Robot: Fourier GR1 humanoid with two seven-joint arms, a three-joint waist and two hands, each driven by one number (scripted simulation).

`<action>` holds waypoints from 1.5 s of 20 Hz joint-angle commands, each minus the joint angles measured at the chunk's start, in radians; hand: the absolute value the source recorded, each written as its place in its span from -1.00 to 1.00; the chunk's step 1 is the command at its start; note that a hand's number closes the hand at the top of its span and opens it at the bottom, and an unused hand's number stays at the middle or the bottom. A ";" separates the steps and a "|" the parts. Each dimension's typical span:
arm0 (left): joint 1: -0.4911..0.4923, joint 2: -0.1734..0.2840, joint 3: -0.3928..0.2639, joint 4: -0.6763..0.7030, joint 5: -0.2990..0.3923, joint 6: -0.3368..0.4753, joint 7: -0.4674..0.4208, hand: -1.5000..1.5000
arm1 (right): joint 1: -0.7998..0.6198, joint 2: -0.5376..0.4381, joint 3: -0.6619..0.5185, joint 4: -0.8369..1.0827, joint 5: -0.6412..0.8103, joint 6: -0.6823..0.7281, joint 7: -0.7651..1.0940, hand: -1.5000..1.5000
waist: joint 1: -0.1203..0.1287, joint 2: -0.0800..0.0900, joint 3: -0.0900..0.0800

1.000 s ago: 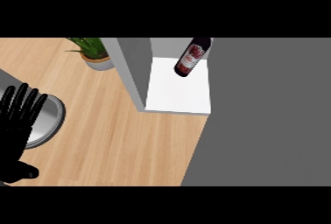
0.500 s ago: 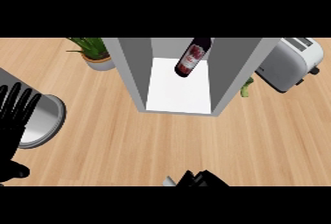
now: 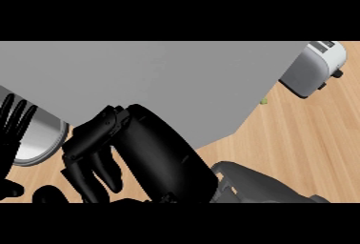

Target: Pick up the wine, place it into the cabinet and close the cabinet

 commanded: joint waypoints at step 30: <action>-0.045 -0.046 0.078 0.020 -0.065 -0.038 0.057 -1.00 | -0.084 -0.094 -0.357 0.672 -0.128 0.299 -0.432 1.00 | -0.012 0.006 0.000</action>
